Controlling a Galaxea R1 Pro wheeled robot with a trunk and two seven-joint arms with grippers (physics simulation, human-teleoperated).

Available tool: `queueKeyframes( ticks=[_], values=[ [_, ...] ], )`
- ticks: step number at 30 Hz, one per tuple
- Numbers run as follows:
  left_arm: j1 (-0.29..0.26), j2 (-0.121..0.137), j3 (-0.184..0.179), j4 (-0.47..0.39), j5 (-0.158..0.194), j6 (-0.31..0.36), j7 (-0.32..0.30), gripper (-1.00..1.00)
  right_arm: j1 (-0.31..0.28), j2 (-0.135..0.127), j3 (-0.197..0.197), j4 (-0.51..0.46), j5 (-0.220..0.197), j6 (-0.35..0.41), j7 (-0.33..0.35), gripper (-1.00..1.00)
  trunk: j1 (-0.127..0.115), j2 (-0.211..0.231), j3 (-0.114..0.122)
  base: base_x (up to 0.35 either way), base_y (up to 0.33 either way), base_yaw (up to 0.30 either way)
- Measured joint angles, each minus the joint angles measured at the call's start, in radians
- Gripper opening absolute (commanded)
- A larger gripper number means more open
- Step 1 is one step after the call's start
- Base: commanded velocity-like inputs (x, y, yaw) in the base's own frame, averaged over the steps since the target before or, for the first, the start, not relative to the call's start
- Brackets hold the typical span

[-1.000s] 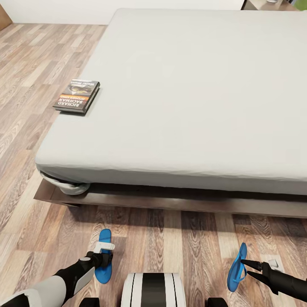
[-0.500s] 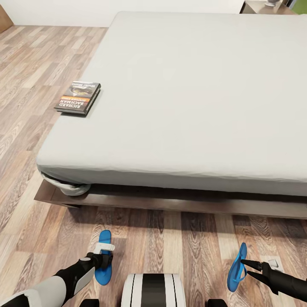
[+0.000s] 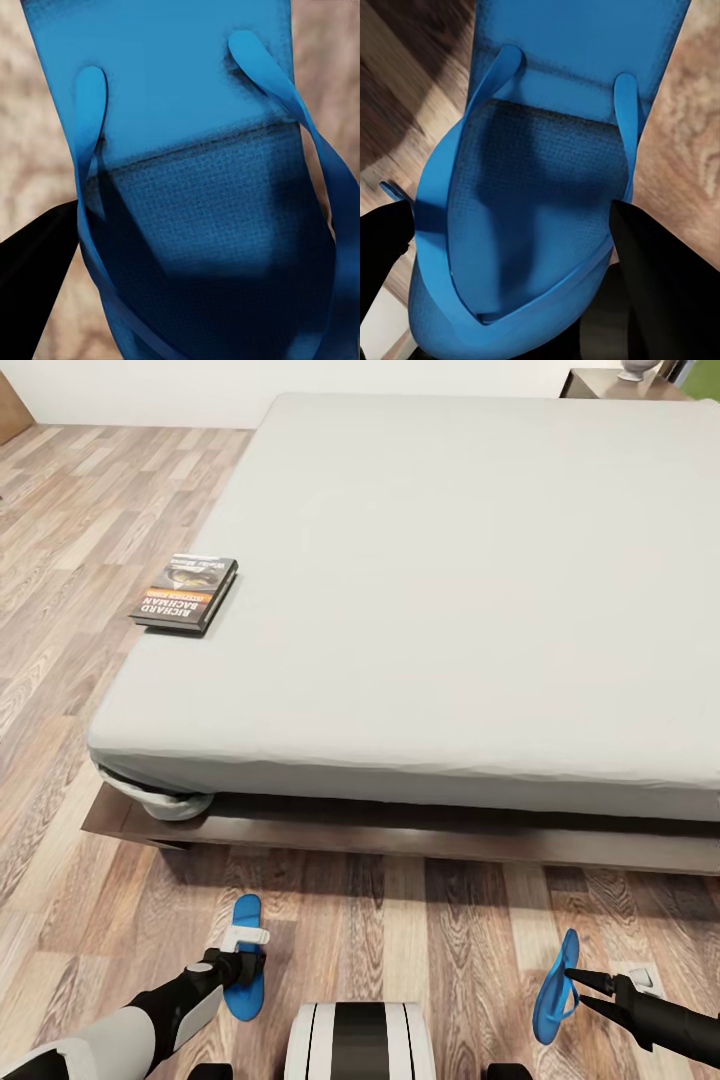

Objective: In the bedroom, move the book from the bed onto either nightstand, and place the two sandals side by side next to the bed.

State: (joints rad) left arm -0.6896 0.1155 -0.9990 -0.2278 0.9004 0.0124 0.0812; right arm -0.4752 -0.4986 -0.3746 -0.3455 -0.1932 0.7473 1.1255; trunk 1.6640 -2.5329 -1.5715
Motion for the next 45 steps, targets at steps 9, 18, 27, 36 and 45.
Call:
queueKeyframes(
  ticks=[9,18,27,36,45],
  values=[
    [0.000,0.000,0.000,0.000,0.000,0.000,0.000,-1.00,0.000,0.000,0.000,0.000,0.000,0.000,0.000,-1.00,0.000,0.000,0.000,0.000,0.000,0.000],
    [0.000,0.000,0.000,0.000,-0.001,0.000,0.000,-1.00,0.000,0.000,0.000,0.000,0.000,0.000,0.000,-1.00,0.000,0.000,0.000,0.000,0.000,0.000],
    [0.000,0.000,0.001,0.000,-0.003,0.001,-0.001,-1.00,0.000,0.000,0.000,0.000,0.000,0.000,0.000,-1.00,0.000,0.000,0.000,0.000,0.000,0.000],
    [0.000,0.000,0.002,-0.002,-0.009,0.002,-0.001,1.00,0.000,0.000,0.000,0.000,0.000,0.000,0.000,-1.00,0.000,0.000,0.000,0.000,0.000,0.000],
    [0.000,0.000,0.002,-0.002,-0.009,0.002,-0.001,1.00,0.000,0.000,0.000,0.000,0.000,0.000,0.000,-1.00,0.000,0.000,0.000,0.000,0.000,0.000]
  ],
)
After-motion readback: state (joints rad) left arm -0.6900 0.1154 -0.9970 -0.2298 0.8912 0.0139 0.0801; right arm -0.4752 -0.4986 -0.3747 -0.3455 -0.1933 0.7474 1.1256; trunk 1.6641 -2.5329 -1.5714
